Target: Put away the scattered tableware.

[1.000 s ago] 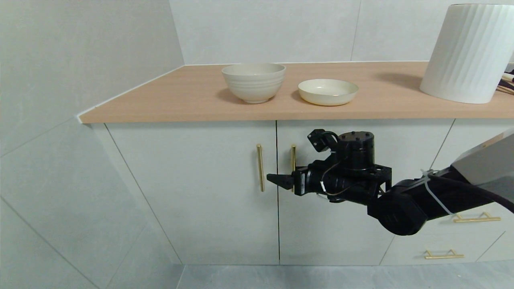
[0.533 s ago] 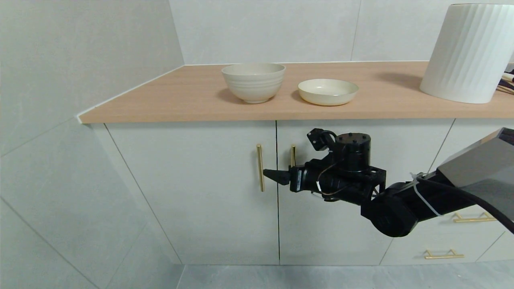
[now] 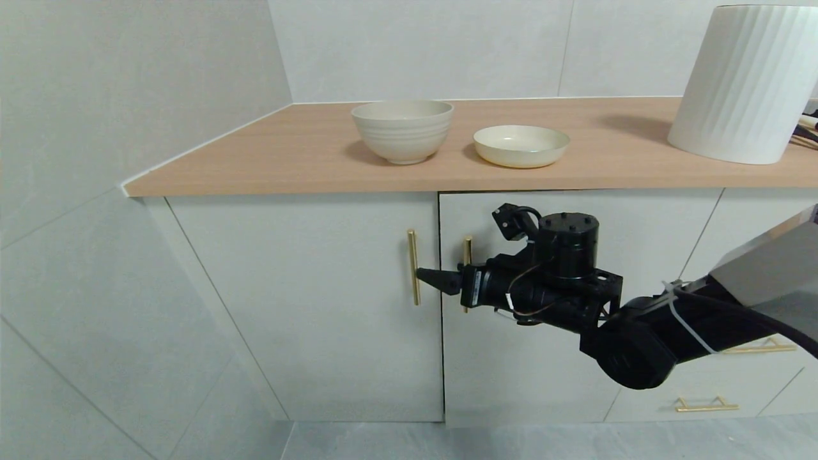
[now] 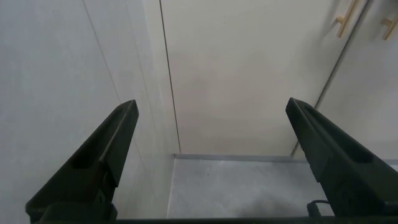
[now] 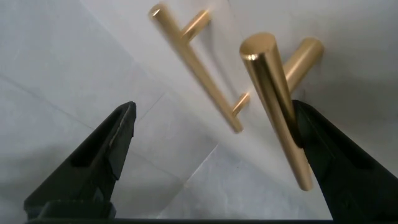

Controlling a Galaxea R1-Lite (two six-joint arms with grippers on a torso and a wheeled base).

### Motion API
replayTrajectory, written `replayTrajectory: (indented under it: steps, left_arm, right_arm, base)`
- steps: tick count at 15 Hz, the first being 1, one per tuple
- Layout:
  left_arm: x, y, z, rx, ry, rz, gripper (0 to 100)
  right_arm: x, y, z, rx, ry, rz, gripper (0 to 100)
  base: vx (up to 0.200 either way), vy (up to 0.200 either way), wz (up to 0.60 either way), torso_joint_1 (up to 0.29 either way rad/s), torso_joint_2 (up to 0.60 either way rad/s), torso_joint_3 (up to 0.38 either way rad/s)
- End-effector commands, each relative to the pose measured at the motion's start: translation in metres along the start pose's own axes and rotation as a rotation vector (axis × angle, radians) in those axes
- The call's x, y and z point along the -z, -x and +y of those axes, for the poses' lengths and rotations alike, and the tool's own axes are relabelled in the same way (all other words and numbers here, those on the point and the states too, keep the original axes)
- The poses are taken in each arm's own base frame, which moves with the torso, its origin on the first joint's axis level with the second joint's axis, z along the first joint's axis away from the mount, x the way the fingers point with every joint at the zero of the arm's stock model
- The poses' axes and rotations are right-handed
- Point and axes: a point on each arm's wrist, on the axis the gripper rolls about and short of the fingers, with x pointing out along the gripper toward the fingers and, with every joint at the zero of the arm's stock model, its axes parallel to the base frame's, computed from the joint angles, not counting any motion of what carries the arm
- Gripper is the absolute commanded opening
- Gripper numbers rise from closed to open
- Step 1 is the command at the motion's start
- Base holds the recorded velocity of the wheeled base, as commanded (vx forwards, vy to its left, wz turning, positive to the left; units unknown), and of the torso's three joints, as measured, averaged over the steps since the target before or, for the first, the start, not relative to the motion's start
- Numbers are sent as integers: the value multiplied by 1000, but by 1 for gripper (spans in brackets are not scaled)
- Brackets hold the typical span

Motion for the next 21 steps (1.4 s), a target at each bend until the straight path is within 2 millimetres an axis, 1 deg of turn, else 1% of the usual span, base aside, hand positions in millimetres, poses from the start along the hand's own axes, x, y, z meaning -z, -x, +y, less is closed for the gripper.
replayTrajectory:
  steps: [1,4,6,7,8,9,14,15,16,17,18,19,20,21]
  left_arm:
    - [0,0,0,-1,0,1,100]
    - [0,0,0,-1,0,1,100]
    - [0,0,0,-1,2,1,100]
    - [0,0,0,-1,3,1,100]
    - [0,0,0,-4,3,1,100]
    - [0,0,0,-1,3,1,100]
    - [0,0,0,-1,-12,-2,100]
    - [-6,2,0,21,-18,-20,100]
    - [-25,7,-2,95,-18,-64,100]
    - [-46,9,-4,191,-13,-57,100]
    - [-70,6,-6,286,3,-14,100]
    - [-90,-3,-8,364,14,31,100]
    - [-104,-14,-9,408,22,72,100]
    - [-128,-41,-11,458,39,154,100]
  right_arm:
    - [-4,15,17,-43,6,5,100]
    - [-2,48,34,-140,5,62,100]
    - [-2,72,48,-179,8,76,100]
    - [2,83,52,-187,8,89,100]
    - [4,86,54,-191,8,95,100]
    - [10,95,59,-202,6,113,100]
    - [23,97,56,-204,-1,150,100]
    - [23,97,57,-208,-3,152,100]
    - [23,97,57,-210,-2,152,100]
    - [24,97,57,-211,-2,153,100]
    - [24,97,58,-213,-2,154,100]
    - [24,97,59,-215,-4,157,100]
    - [24,97,59,-216,-3,157,100]
    - [26,96,60,-219,-5,162,100]
  base:
    - [0,0,0,0,0,0]
    - [0,0,0,0,0,0]
    - [0,0,0,0,0,0]
    - [0,0,0,0,0,0]
    - [0,0,0,0,0,0]
    - [0,0,0,0,0,0]
    - [0,0,0,0,0,0]
    - [0,0,0,0,0,0]
    - [0,0,0,0,0,0]
    - [0,0,0,0,0,0]
    - [0,0,0,0,0,0]
    - [0,0,0,0,0,0]
    - [0,0,0,0,0,0]
    - [0,0,0,0,0,0]
